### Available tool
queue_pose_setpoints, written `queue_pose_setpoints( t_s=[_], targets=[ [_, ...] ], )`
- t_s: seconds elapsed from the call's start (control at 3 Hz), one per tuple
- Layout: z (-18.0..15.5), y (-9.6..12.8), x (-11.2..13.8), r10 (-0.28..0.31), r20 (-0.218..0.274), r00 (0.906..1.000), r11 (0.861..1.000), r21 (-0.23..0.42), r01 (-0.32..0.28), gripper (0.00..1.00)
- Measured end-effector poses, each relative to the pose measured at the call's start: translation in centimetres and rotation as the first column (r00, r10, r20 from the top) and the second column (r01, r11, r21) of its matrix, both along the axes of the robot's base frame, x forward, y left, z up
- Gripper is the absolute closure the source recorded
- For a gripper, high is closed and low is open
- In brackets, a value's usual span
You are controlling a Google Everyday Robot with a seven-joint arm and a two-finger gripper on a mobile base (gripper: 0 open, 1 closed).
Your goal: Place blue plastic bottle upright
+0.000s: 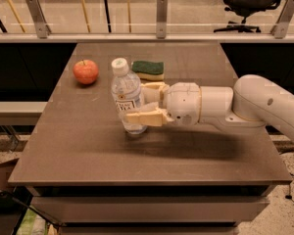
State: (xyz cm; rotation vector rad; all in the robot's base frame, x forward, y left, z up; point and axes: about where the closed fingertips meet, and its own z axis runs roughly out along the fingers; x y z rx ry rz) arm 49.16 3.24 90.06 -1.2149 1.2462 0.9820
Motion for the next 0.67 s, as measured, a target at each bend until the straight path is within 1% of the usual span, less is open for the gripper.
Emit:
queue_pose_setpoints(
  t_s=[0.33,0.67],
  targets=[
    [0.07,0.23,-0.09,0.004,0.001,1.0,1.0,0.0,-0.004,0.0],
    [0.07,0.24,-0.09,0.005,0.001,1.0,1.0,0.0,-0.005,0.0]
  ],
)
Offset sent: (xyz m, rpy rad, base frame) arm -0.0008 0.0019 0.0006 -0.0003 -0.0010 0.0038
